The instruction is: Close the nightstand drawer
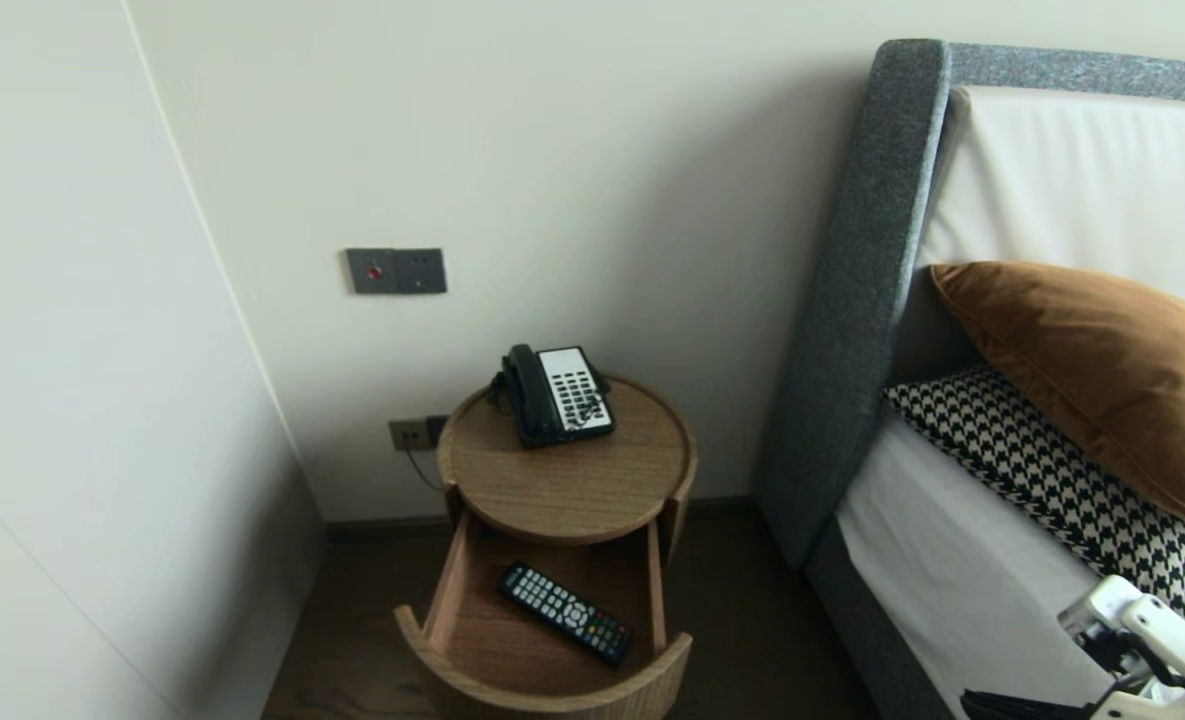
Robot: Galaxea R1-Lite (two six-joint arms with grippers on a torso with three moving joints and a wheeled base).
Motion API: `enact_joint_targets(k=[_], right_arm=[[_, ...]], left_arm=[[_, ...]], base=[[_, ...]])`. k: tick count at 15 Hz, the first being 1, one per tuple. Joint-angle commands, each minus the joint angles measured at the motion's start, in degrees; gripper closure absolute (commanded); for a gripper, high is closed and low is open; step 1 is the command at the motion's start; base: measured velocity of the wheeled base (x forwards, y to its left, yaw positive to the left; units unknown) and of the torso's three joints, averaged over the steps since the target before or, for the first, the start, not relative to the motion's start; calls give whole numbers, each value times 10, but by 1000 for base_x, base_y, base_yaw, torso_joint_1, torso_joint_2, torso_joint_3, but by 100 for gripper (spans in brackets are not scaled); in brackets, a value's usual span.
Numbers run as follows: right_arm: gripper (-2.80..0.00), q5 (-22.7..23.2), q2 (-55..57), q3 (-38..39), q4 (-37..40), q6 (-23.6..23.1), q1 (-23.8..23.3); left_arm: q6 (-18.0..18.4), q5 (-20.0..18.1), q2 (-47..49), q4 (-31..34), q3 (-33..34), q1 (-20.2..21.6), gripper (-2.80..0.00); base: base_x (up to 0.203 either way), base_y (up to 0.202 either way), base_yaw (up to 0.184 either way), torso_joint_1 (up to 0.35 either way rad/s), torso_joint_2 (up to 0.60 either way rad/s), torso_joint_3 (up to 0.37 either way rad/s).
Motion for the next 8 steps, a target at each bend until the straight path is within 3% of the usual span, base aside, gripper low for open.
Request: enact_joint_targets(k=[1, 8], right_arm=[[0, -5, 73, -2, -36, 0, 26], [0, -54, 188, -4, -164, 57, 132]], left_arm=[[0, 0, 0, 0, 0, 0, 0], [0, 0, 0, -1, 0, 0, 0]], base=[[0, 0, 0, 0, 0, 0], [0, 0, 0, 0, 0, 0]])
